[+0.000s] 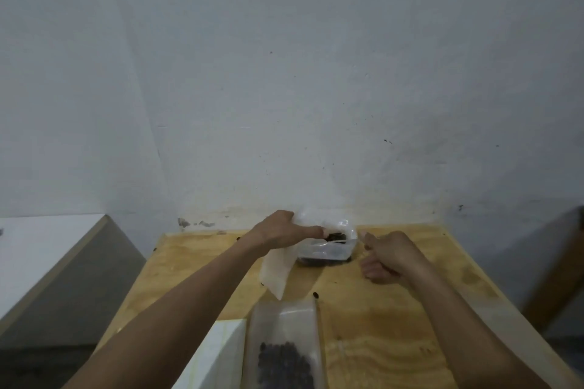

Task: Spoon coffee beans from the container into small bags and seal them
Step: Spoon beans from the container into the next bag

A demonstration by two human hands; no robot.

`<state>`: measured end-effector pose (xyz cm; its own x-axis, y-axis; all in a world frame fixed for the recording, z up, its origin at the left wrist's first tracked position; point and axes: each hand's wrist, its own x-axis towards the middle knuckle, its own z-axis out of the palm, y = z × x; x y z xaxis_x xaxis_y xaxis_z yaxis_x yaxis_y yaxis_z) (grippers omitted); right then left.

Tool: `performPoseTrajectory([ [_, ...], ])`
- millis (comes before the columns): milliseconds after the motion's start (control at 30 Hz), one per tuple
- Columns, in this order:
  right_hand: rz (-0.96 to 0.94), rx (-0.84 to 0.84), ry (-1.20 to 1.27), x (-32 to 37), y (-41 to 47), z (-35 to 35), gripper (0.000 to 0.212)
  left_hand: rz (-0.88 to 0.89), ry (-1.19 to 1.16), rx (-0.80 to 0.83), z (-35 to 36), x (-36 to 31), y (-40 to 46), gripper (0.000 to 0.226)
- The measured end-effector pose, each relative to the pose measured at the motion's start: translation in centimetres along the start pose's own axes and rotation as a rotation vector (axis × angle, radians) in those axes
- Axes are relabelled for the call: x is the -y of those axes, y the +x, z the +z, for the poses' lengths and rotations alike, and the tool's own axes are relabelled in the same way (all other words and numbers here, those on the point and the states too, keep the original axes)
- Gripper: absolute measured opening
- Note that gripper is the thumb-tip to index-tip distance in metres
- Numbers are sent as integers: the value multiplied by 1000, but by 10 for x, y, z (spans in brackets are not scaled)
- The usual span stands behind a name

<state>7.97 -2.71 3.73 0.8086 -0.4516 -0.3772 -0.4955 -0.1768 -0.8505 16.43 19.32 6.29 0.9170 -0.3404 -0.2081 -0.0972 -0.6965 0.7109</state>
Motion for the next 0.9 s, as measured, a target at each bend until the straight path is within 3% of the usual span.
performPoseTrajectory([
  [133,-207,-75,105,4,7,9,35,-104,-9,63,1,5,5,86],
  [200,-400,-177,-77,10,8,5,35,-80,-72,22,2,7,8,76],
  [300,-623,-363,-545,17,11,-4,40,-4,-117,-58,4,6,10,67],
  [400,-599,-398,-603,13,16,-4,42,84,-107,-119,5,-4,9,65],
  [500,-420,-321,-298,3,17,5,43,144,-72,-87,4,-15,5,60],
  [633,-182,-219,55,-8,14,8,39,119,-4,-1,0,-8,5,38],
  [900,-227,-204,211,11,12,-11,32,205,5,-47,-20,26,-5,87],
])
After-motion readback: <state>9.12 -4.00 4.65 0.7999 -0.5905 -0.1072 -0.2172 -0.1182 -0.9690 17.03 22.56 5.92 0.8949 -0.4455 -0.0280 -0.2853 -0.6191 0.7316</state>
